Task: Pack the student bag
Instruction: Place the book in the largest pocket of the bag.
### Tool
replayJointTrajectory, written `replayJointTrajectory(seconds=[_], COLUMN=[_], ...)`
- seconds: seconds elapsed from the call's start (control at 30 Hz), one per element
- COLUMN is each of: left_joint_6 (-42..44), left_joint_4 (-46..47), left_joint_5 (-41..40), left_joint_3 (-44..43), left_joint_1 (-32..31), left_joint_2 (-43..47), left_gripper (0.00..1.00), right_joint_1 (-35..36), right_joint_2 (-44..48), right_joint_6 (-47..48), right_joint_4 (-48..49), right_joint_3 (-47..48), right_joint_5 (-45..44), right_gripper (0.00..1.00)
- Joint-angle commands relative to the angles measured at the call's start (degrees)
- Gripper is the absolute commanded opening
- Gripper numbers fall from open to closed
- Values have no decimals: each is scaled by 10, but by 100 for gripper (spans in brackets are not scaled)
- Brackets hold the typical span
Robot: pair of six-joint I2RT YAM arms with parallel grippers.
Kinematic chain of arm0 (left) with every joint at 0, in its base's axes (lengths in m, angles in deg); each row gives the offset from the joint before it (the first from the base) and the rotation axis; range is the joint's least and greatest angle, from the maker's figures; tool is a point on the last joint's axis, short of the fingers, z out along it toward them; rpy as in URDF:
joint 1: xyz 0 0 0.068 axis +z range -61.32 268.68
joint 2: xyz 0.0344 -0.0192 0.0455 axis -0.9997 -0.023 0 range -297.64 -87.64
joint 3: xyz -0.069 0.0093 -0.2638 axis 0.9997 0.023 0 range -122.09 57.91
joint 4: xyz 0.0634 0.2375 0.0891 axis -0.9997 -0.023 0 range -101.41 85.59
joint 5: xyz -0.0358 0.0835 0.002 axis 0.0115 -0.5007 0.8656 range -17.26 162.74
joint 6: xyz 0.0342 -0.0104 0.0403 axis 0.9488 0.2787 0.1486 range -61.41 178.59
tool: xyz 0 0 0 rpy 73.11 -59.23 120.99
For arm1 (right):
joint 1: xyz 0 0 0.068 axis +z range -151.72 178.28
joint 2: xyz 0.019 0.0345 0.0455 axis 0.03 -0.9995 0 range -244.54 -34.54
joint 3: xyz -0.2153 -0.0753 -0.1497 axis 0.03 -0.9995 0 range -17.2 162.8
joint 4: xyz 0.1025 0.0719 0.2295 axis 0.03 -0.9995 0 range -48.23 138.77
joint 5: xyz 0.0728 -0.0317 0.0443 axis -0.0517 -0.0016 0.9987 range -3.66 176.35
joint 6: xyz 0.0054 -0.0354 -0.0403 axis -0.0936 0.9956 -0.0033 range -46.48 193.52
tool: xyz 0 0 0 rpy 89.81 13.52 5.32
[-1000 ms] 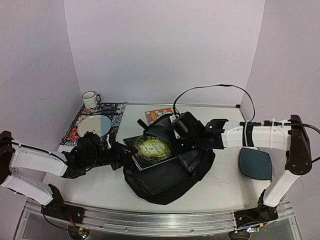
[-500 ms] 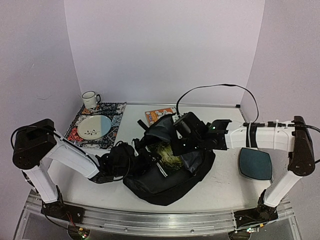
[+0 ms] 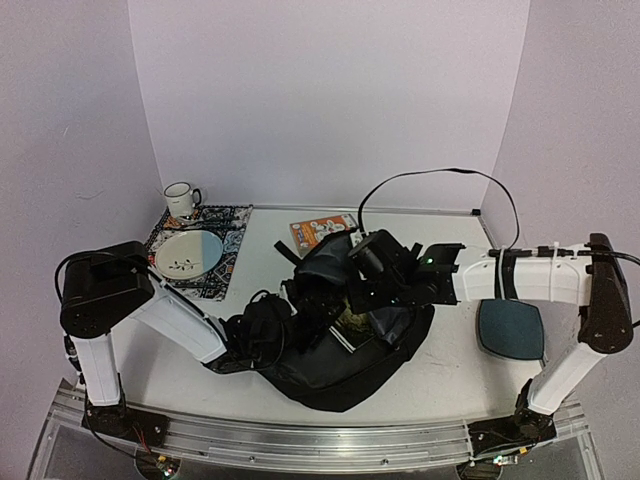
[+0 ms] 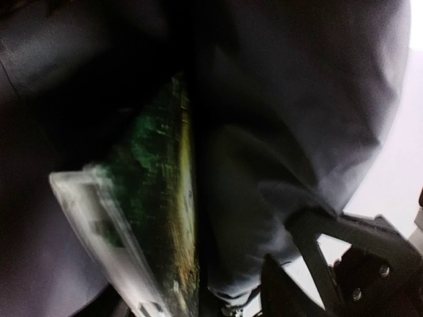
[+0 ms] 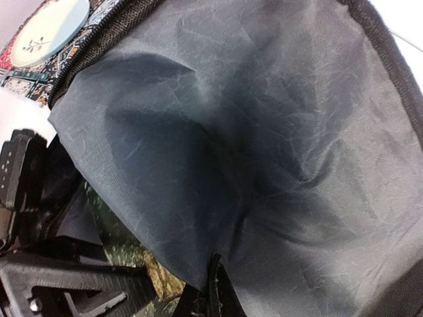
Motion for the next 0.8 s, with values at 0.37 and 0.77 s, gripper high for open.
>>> replayJointTrajectory(seconds=[0.37,0.77], left_joint_6=[158,137], left_joint_4=[-92,-112], left_joint_5=[-25,-5], left_joint_3=[3,-59], left_joint_1=[-44,-46], left_joint_2=[134,48], left_gripper=[88,73], right_joint_1=[-11,-14], right_joint_2=[72,63], right_joint_6=[20,8], right_joint_4=[-78,-84], right_joint_3=[-49,-35], right_joint_5=[-116,-90], right_gripper=[0,0])
